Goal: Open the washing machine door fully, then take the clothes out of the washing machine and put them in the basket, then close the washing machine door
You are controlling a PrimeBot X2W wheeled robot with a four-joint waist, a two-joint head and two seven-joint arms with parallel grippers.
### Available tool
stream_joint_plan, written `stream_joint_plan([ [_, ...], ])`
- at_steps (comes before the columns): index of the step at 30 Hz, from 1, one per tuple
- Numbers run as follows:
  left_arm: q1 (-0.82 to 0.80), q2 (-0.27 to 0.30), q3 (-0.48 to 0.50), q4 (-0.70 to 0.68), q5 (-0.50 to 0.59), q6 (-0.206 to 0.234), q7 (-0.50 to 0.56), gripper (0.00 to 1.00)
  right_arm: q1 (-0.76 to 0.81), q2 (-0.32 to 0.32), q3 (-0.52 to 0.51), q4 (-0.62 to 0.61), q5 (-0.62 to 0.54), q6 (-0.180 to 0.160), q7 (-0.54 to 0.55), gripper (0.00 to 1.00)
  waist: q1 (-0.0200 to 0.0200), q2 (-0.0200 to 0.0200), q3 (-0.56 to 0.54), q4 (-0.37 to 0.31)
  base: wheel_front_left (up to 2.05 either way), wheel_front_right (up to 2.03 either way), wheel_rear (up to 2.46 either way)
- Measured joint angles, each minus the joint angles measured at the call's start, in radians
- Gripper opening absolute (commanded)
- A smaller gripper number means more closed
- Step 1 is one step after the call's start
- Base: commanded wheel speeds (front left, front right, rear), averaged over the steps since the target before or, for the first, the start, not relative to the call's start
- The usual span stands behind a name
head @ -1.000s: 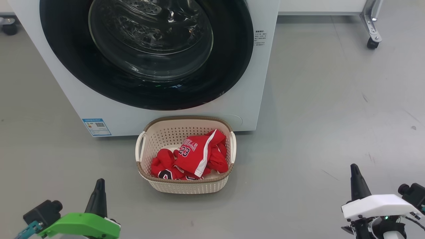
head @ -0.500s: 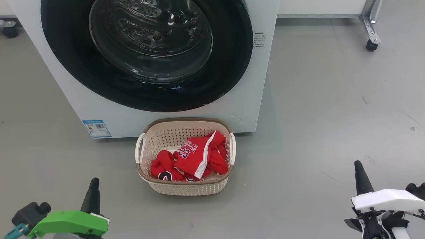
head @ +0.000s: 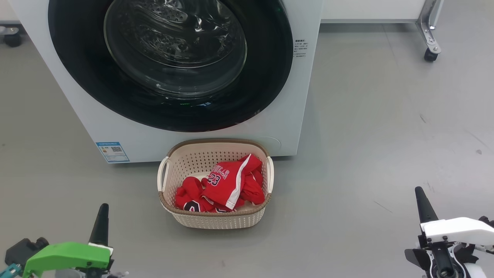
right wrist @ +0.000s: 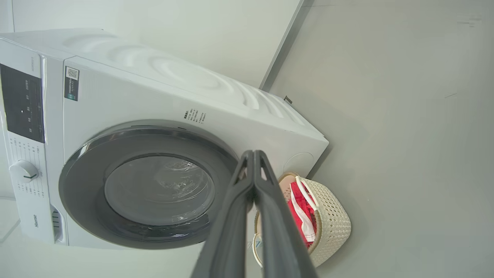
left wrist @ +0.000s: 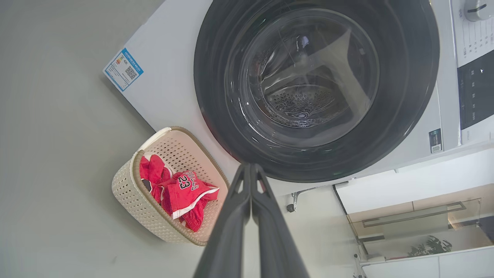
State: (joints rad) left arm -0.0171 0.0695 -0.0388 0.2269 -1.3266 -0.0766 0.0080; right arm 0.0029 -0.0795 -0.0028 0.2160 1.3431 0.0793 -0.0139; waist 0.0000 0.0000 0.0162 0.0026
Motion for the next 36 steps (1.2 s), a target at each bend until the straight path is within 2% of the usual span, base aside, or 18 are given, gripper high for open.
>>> stream_joint_plan([
  [24,-0.026,0.000,0.062,0.039,-0.319,-0.043,0.054,0.00,-0.048,-0.003,-0.055,0.047,0.318,0.034,0.063,0.00,0.0000,0.0000,-0.013,-0.003,0.00,0.00,0.00],
  [36,-0.036,0.000,0.064,0.045,-0.322,-0.043,0.054,0.00,-0.056,-0.003,-0.056,0.051,0.320,0.034,0.063,0.00,0.0000,0.0000,-0.013,-0.003,0.00,0.00,0.00],
])
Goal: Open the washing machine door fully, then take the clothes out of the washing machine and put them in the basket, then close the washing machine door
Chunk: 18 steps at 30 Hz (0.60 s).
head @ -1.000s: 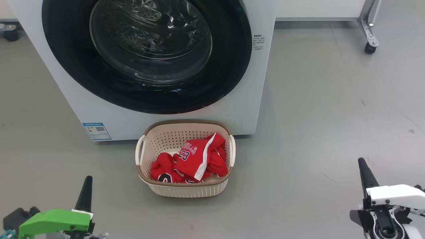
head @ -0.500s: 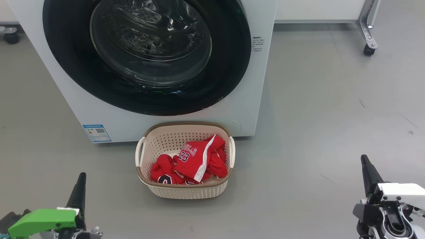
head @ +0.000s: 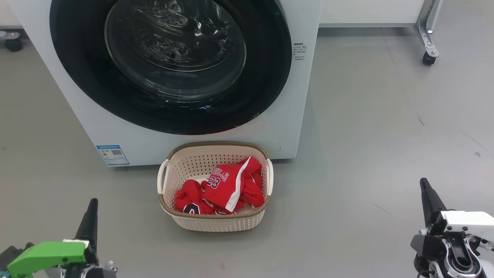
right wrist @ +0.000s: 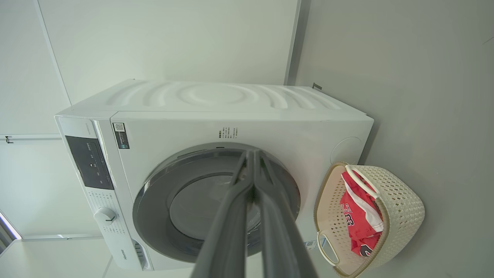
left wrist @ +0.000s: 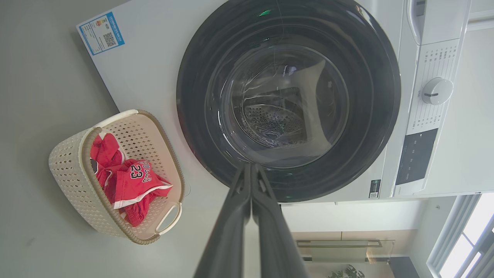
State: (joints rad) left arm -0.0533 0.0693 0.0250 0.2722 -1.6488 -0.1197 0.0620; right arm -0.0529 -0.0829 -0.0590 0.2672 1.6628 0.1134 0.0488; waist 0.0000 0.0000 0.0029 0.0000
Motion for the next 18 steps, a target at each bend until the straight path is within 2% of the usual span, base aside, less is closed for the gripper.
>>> stream_joint_plan([
  [18,-0.001,0.000,0.001,0.004,0.000,0.000,0.000,0.00,-0.001,0.000,-0.002,0.005,0.000,0.002,0.000,0.00,0.0000,0.0000,0.000,0.000,0.00,0.00,0.00],
])
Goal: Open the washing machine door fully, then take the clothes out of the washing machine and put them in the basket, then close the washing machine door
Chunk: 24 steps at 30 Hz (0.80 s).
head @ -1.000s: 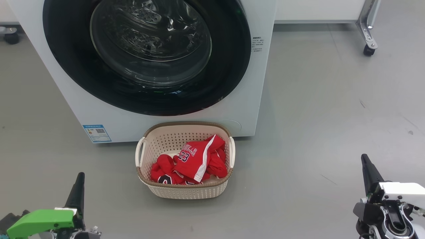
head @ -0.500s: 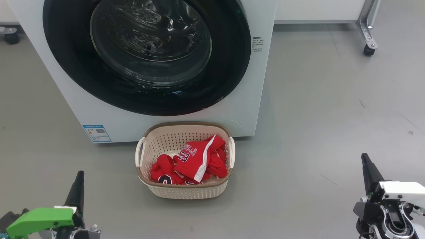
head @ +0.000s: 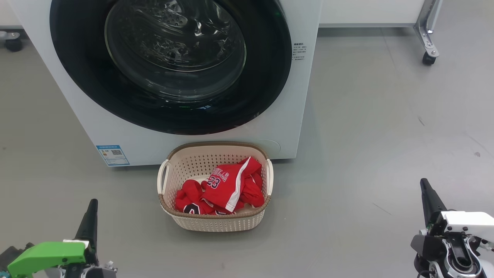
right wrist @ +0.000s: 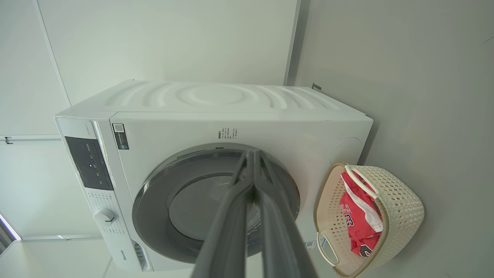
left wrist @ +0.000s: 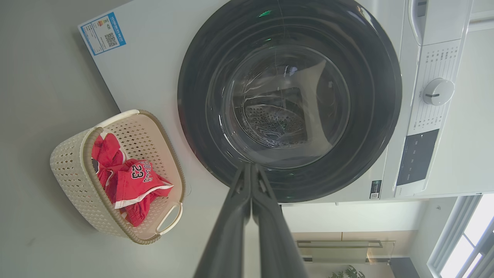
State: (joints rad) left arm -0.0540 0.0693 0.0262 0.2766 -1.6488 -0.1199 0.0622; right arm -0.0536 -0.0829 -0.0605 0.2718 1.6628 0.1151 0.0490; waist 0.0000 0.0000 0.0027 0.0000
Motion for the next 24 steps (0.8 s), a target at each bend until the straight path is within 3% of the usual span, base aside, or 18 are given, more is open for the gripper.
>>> stream_joint_plan([
  [24,-0.001,0.000,0.001,0.002,0.000,0.000,0.000,0.00,-0.001,0.000,-0.002,0.005,0.000,0.001,0.003,0.00,0.0000,0.0000,0.000,0.000,0.00,0.00,0.00],
])
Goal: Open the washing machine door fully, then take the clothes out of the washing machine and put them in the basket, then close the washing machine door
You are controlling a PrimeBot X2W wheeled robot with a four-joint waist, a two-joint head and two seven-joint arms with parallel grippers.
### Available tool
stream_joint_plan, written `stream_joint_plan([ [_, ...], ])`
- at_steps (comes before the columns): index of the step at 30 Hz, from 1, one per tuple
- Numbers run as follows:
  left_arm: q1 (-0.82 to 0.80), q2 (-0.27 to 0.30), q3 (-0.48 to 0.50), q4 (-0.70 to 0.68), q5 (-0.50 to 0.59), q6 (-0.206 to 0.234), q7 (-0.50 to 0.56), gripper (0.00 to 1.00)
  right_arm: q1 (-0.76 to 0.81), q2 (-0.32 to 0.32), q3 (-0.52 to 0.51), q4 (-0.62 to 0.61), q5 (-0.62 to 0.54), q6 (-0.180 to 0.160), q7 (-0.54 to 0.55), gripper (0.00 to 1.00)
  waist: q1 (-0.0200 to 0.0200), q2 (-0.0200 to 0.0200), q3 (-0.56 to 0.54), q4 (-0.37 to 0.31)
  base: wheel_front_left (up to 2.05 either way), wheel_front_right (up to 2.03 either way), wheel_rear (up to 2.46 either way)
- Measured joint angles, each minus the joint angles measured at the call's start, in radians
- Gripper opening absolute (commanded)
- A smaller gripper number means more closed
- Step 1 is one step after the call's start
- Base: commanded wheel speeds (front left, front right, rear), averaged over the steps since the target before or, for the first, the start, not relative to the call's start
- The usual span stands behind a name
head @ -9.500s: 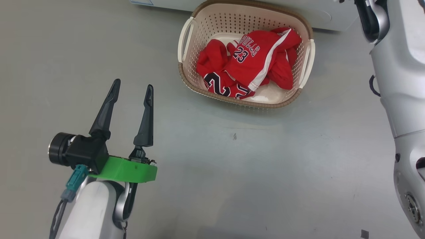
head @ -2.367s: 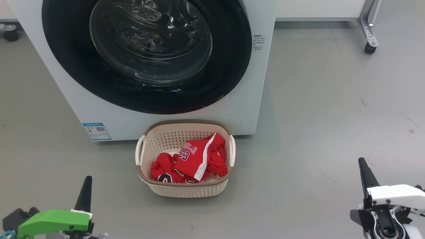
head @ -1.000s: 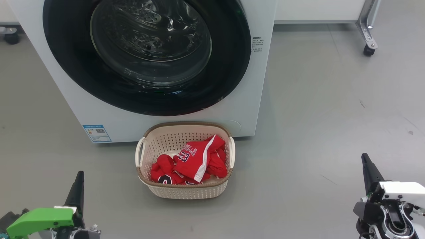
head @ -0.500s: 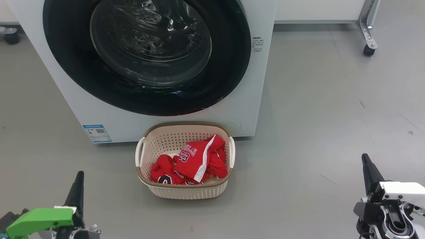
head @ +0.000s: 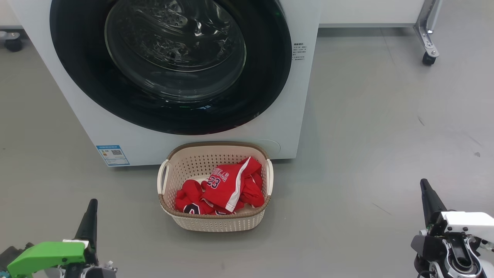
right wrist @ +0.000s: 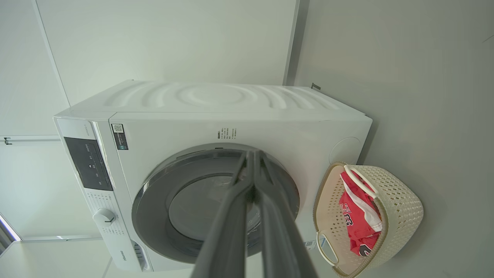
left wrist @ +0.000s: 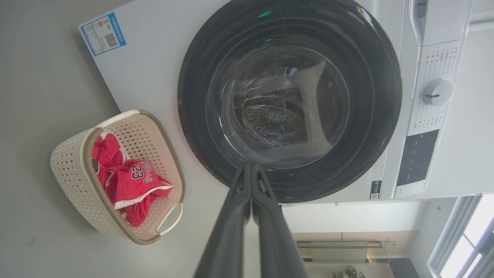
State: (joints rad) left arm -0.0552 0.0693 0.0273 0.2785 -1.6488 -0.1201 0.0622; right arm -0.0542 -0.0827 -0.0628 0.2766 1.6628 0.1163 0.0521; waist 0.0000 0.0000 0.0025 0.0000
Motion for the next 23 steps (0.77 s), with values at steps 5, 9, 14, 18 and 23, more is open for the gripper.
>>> stream_joint_plan([
  [5,0.000,0.000,0.000,0.000,0.000,0.000,0.007,0.00,0.000,0.000,0.000,0.001,0.000,0.000,0.000,0.00,0.0000,0.0000,0.000,0.000,0.00,0.00,0.00],
  [9,0.000,0.000,0.001,0.001,0.000,0.000,0.007,0.00,0.000,0.000,0.000,0.001,0.000,0.000,0.000,0.00,0.0000,0.0000,0.000,0.000,0.00,0.00,0.00],
  [14,0.000,0.000,0.001,0.001,0.000,0.000,0.007,0.00,0.000,0.000,-0.001,0.002,0.000,0.000,0.000,0.00,0.0000,0.0000,0.000,0.000,0.00,0.00,0.00],
  [18,-0.001,0.000,0.001,0.001,0.000,0.000,0.007,0.00,0.000,0.000,-0.001,0.003,0.000,0.000,0.000,0.00,0.0000,0.0000,0.000,0.000,0.00,0.00,0.00],
  [23,-0.001,0.000,0.002,0.001,0.000,0.000,0.007,0.00,0.000,0.000,-0.001,0.003,0.000,0.000,0.000,0.00,0.0000,0.0000,0.000,0.000,0.00,0.00,0.00],
])
